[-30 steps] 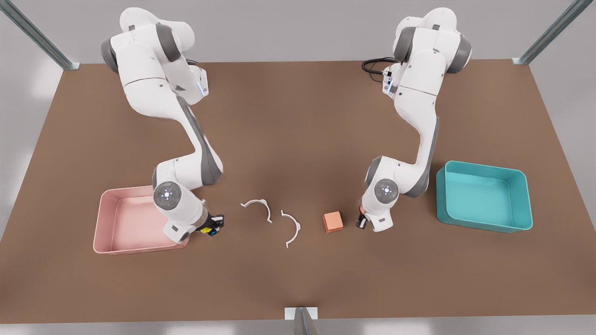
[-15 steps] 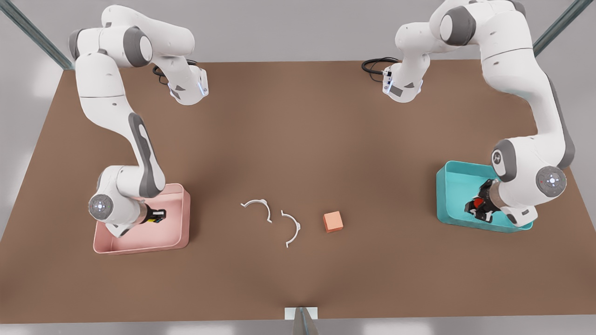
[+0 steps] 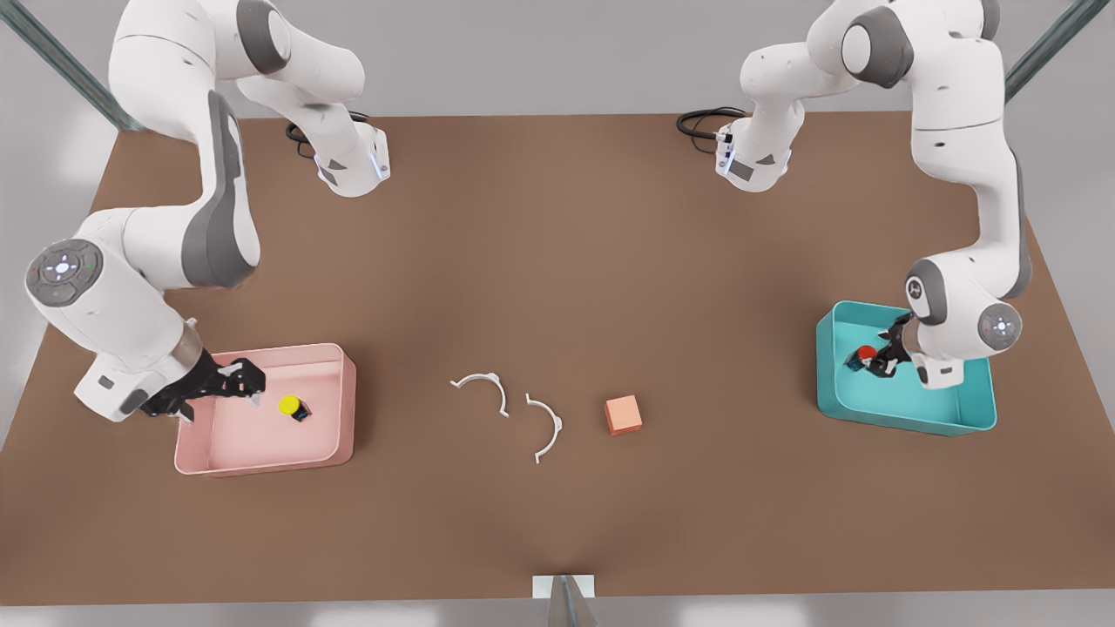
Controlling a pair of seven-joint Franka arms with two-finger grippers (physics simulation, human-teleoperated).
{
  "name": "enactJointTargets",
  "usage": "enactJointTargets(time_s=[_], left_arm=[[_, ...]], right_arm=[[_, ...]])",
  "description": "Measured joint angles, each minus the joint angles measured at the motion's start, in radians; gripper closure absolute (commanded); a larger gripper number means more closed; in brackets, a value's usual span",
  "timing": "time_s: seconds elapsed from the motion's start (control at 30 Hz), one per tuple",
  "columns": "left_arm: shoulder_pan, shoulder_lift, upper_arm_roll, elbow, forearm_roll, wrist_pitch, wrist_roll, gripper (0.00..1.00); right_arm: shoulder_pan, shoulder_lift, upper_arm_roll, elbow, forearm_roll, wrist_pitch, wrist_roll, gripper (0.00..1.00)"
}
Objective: Place the red button in the blue storage box with the left arm, and place the yellow button in the pink storage box with the right arm
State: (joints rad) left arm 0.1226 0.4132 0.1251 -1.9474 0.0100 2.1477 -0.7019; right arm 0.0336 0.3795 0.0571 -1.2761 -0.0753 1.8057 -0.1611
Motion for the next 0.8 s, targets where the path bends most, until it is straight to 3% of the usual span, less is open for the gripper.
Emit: enactJointTargets(time_s=[0.13, 0.3, 0.47, 0.8], left_arm=[[-0.019, -0.065, -0.003, 0.015, 0.0, -0.002, 0.062, 0.0], [-0.18, -0.137, -0.008, 0.349, 0.005, -0.211, 0.188, 0.0], [-0.255, -0.184, -0.041, 0.497, 0.01, -0.375, 0.3, 0.0], [-0.252, -0.222, -0.083, 0.549, 0.015, -0.476, 0.533, 0.0]], right_arm=[[-0.023, -0.142, 0.057, -0.15, -0.034, -0.069, 0.039, 0.0], [-0.031, -0.182, 0.082, -0.176, -0.056, -0.093, 0.092, 0.0], [-0.014, -0.182, 0.111, -0.17, -0.064, -0.145, 0.127, 0.0], [-0.015, -0.194, 0.146, -0.169, -0.065, -0.175, 0.172, 0.0]])
